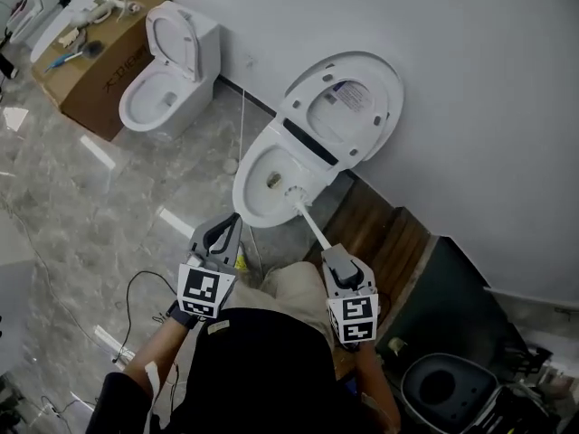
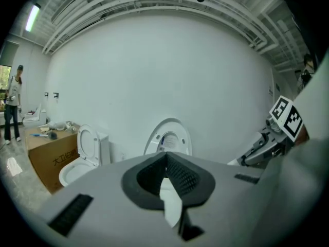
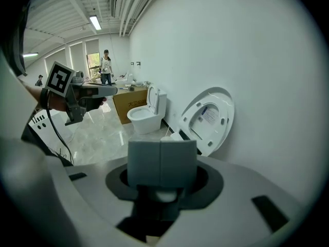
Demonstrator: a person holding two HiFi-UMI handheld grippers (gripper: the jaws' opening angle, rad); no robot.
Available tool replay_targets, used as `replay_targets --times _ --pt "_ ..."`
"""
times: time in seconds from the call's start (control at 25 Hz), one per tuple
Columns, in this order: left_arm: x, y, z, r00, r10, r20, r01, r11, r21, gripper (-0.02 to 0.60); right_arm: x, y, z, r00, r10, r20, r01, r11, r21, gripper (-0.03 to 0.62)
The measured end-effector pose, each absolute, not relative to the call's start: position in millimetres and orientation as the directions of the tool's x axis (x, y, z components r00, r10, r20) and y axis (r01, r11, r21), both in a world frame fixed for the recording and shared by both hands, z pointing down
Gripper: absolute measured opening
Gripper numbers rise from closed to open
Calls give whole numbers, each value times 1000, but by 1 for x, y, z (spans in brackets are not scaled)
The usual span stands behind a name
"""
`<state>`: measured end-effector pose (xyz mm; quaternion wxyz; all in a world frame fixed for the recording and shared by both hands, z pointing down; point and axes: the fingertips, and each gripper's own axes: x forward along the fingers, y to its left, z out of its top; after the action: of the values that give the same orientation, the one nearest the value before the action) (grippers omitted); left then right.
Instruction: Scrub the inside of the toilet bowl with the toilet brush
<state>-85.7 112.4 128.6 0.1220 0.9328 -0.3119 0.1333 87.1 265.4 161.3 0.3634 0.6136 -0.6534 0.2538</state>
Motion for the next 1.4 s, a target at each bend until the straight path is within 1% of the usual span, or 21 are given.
replay_targets --times 0.12,0.28,0.44,0.52,0.64,0.72,0.8,0.96,1.16,1.4 --pt "-78 93 138 748 -573 334 -642 -752 149 11 96 240 173 -28 -591 806 -975 194 108 155" --pt "-64 75 157 691 -636 344 -711 -685 163 11 123 210 202 -86 -548 832 -947 305 103 155" --pt "-55 61 185 590 -722 360 -798 -589 127 12 161 179 250 -124 -550 826 -950 307 62 155" --pt "-46 53 202 527 -762 376 -841 -530 106 11 179 162 285 -155 -526 836 -946 324 29 155" --pt "-30 42 221 465 -816 343 -882 -463 93 11 198 136 343 -196 -479 856 -929 370 -6 155" --pt "-21 35 233 430 -851 301 -902 -417 109 11 208 121 383 -192 -452 871 -930 368 -14 153" --pt "-17 33 254 394 -871 293 -919 -372 129 12 213 107 416 -172 -429 887 -928 373 0 155" --pt "-19 36 315 359 -858 367 -933 -324 156 11 211 76 460 -154 -425 892 -920 391 28 154" --pt "-18 46 387 407 -781 474 -913 -368 178 11 207 47 505 -119 -420 900 -926 374 52 154" --pt "-20 56 433 441 -742 505 -896 -395 202 11 207 34 541 -79 -436 896 -917 386 106 153"
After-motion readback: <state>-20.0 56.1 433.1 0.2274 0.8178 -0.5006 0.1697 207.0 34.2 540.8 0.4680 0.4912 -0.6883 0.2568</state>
